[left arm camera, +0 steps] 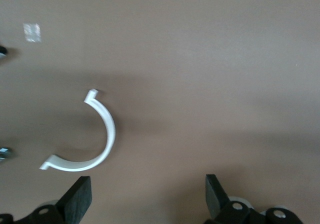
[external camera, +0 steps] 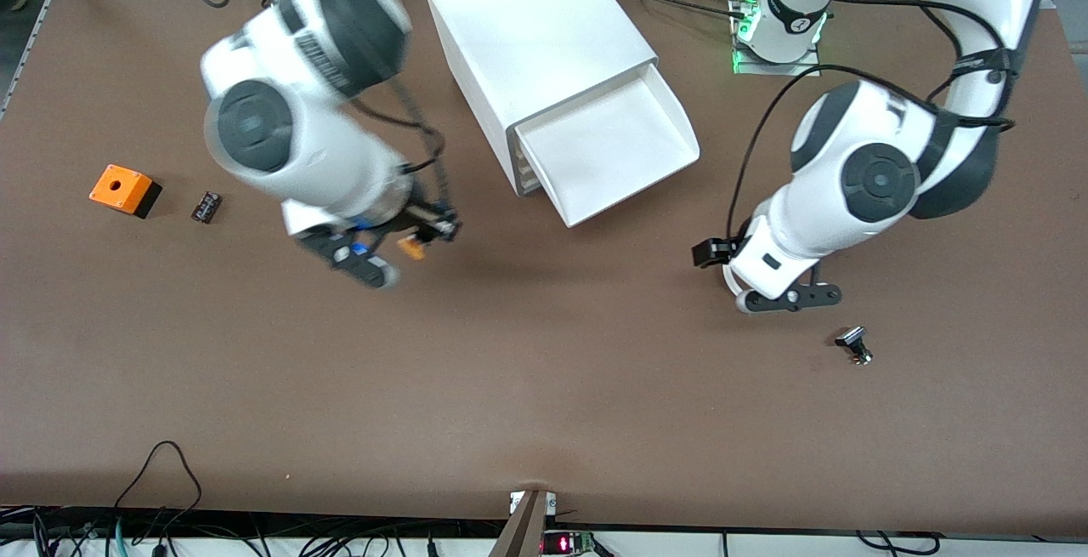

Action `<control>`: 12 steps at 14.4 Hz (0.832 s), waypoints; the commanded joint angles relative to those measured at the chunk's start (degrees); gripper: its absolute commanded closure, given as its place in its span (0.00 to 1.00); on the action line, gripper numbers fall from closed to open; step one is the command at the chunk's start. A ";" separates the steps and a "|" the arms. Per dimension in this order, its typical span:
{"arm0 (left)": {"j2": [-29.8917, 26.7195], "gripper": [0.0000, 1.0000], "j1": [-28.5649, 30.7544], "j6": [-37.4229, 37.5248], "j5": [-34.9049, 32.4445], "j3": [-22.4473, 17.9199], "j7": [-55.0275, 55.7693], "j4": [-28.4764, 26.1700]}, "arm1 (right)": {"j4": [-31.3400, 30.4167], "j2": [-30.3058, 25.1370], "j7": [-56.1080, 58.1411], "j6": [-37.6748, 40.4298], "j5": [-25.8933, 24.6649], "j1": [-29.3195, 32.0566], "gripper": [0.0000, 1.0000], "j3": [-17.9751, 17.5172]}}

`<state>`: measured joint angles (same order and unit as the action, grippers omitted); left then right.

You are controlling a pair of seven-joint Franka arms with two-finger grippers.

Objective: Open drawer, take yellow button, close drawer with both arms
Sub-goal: 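Lift the button out with the right gripper while the left gripper nears the drawer, then push the drawer shut with the left gripper while the right gripper holds the button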

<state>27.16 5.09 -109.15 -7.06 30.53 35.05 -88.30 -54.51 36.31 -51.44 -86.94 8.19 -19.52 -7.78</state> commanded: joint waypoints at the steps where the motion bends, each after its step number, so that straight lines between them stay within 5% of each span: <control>1: -3.78 0.00 -0.43 -5.80 0.03 1.46 7.46 -8.10 | -0.68 -0.80 15.09 1.51 -0.71 5.18 1.00 0.74; 8: -8.96 0.00 -0.35 -14.34 0.12 8.13 18.64 -20.41 | -8.40 -0.89 45.70 -3.22 -5.47 6.34 1.00 14.97; 12: -9.67 0.00 0.18 -14.43 1.78 11.30 20.31 -23.15 | -17.53 -1.24 48.80 -11.48 -5.03 6.42 1.00 17.62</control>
<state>19.92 3.94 -122.54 -6.86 39.93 53.96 -108.49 -65.81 36.80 -3.89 -94.08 3.66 -12.50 9.34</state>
